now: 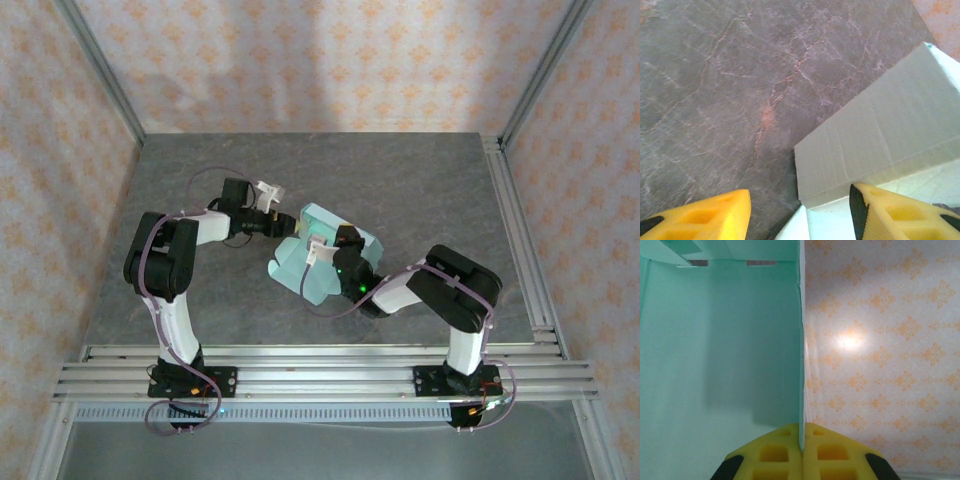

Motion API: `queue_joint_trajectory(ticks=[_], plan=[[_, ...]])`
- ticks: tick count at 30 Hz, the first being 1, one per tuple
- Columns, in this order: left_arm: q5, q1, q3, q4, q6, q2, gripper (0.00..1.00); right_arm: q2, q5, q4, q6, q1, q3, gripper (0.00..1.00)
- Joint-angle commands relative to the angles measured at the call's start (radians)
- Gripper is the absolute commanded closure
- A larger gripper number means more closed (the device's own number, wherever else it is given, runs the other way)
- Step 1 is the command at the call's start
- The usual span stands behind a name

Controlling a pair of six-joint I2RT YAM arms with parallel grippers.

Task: Fold the paper box

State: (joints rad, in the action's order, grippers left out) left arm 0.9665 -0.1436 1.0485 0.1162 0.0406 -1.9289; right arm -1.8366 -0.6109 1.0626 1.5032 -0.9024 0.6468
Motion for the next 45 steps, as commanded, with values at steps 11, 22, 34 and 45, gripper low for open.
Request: queue_joint_trajectory(ticks=[11, 22, 34, 45], plan=[[0.074, -0.02, 0.017, -0.054, 0.079, 0.03, 0.44, 0.013, -0.003, -0.025, -0.029, 0.012, 0.0, 1.0], [0.064, -0.045, 0.096, -0.176, 0.146, -0.018, 0.44, 0.022, -0.002, -0.032, -0.027, 0.013, 0.002, 1.0], [0.069, -0.052, 0.146, -0.232, 0.185, -0.042, 0.45, 0.032, 0.016, -0.09, -0.072, 0.013, 0.009, 1.0], [0.062, -0.058, 0.146, -0.236, 0.198, -0.041, 0.45, 0.008, 0.036, -0.105, -0.065, 0.012, 0.005, 1.0]])
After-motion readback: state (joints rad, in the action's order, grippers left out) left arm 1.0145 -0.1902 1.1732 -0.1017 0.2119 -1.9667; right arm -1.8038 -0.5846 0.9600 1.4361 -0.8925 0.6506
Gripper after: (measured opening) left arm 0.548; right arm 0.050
